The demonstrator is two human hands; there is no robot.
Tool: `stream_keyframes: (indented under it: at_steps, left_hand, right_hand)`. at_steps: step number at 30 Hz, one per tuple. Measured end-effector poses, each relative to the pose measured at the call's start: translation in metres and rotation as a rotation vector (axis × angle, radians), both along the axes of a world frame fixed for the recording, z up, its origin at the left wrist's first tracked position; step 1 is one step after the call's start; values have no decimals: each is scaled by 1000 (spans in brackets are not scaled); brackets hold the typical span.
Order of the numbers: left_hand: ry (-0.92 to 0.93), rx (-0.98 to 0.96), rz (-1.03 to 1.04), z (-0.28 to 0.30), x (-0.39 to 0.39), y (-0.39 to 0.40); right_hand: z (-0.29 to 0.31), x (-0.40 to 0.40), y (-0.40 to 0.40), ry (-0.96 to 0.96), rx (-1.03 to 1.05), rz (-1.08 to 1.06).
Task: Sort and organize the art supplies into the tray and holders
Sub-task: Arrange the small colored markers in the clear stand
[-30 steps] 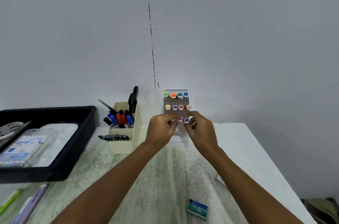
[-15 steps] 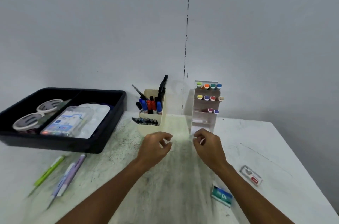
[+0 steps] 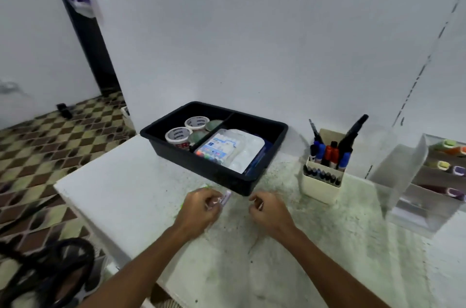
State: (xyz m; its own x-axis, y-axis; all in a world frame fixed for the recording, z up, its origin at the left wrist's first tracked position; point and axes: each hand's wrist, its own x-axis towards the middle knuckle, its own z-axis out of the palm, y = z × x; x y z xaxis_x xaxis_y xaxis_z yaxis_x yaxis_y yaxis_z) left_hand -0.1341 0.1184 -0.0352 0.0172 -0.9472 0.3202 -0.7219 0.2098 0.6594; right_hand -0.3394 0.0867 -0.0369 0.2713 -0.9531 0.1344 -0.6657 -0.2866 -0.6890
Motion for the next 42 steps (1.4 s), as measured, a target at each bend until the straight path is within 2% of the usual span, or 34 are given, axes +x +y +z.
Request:
stream_keyframes:
  at_steps: [6,10,13,18,21,27,37,40,42]
  left_hand:
    - [-106,155,-45,-5,32,-3]
    - [-216,213,-129,-10,36,-14]
    - [-200,309,-150,-12,35,-21]
    - [-271,435,-211,-5,30,-33]
    - [-280,435,-236,0,26,-38]
    - [-210,377,-259,-4,-1,-33]
    - [-42,397,-512,26,-118,-29]
    - [12,346,-600,39,-164,-29]
    - [79,321,-656,50,-192,-28]
  right_hand:
    - [-12,64,-19,165,168,97]
    - [-13,75,-26,368,129,130]
    - [-14,73,-25,473,78,123]
    - [-11,46,-23,511,12,122]
    - [-3,24,-19,501,47,137]
    - [8,-33,1,296,165,122]
    - [42,-159,49,-504,397,-99]
    - [57,-194,66,-648,379,-203]
    - [67,-214,76,-703,284,-305]
